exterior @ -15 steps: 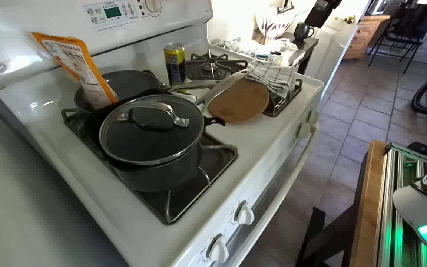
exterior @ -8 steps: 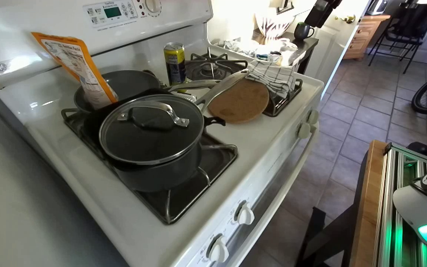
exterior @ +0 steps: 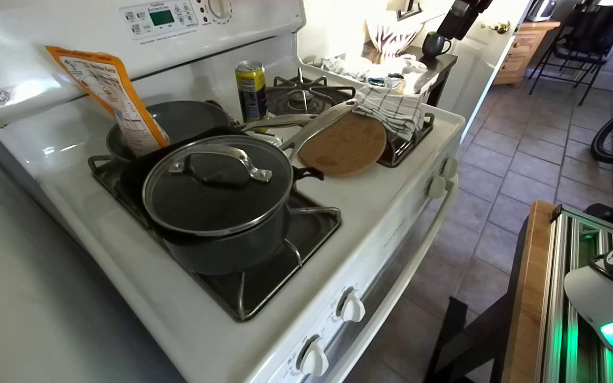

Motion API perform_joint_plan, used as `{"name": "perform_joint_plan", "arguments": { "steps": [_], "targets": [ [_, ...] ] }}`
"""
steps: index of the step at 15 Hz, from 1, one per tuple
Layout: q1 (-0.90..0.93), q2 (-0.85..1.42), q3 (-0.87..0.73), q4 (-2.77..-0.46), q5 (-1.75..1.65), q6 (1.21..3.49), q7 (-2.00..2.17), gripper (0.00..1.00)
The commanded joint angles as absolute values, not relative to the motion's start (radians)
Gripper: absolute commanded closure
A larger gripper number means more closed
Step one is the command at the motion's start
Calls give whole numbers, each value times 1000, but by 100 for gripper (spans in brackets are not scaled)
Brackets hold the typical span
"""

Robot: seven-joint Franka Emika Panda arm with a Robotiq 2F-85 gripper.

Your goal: Unfold the white towel from bottom to top.

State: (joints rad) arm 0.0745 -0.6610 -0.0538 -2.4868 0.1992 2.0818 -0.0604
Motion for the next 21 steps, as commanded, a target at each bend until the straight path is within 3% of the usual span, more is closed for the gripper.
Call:
{"name": "perform_joint_plan", "arguments": {
  "steps": [1, 6, 11, 21],
  "targets": [
    [-39, -631, -88, -2494, 162, 2107, -1, 0],
    [-190, -545, -140, -2519, 119, 2185, 75, 0],
    [-187, -533, -153, -2501, 130, 2158, 38, 0],
    [-268, -397, -45, -2544, 152, 2244, 572, 0]
  ]
}}
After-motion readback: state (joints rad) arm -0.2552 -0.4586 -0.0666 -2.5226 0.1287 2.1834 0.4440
